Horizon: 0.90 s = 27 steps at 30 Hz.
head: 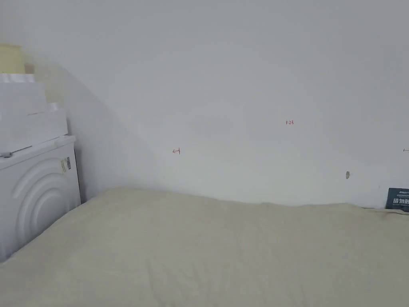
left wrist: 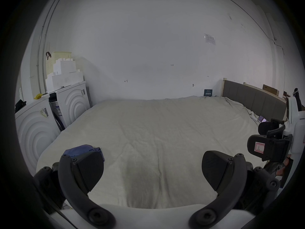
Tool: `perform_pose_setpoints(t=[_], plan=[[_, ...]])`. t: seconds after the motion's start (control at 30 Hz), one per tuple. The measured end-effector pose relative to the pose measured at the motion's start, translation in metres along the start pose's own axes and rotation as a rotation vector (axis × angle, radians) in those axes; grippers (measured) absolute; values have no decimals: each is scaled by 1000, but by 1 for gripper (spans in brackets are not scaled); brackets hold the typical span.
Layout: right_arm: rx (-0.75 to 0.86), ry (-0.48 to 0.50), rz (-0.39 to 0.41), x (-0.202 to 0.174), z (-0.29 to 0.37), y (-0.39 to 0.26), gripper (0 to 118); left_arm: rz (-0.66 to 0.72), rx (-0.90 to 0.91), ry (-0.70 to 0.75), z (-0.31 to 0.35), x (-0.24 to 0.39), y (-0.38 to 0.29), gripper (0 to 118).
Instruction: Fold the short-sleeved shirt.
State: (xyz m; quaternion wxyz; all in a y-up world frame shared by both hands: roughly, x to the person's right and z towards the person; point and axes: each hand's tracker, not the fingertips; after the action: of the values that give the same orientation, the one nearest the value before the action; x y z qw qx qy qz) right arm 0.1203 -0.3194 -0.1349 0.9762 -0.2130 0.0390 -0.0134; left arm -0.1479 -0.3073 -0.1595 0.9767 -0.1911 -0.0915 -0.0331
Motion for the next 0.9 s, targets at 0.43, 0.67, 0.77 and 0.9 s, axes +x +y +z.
perform_pose_setpoints(t=[0.43, 0.67, 0.77, 0.9], plan=[[39, -53, 26, 14, -47, 16, 108, 82, 16, 85, -40, -5, 29, 118], [-12, -67, 27, -3, -33, 18, 108, -12, -27, 79, -26, 9, 22, 118], [26, -40, 13, -2, -27, 21, 108, -16, -34, 88, -23, 8, 21, 118], [28, -31, 26, -4, -24, 22, 108, -1, -30, 79, -19, 4, 19, 118]])
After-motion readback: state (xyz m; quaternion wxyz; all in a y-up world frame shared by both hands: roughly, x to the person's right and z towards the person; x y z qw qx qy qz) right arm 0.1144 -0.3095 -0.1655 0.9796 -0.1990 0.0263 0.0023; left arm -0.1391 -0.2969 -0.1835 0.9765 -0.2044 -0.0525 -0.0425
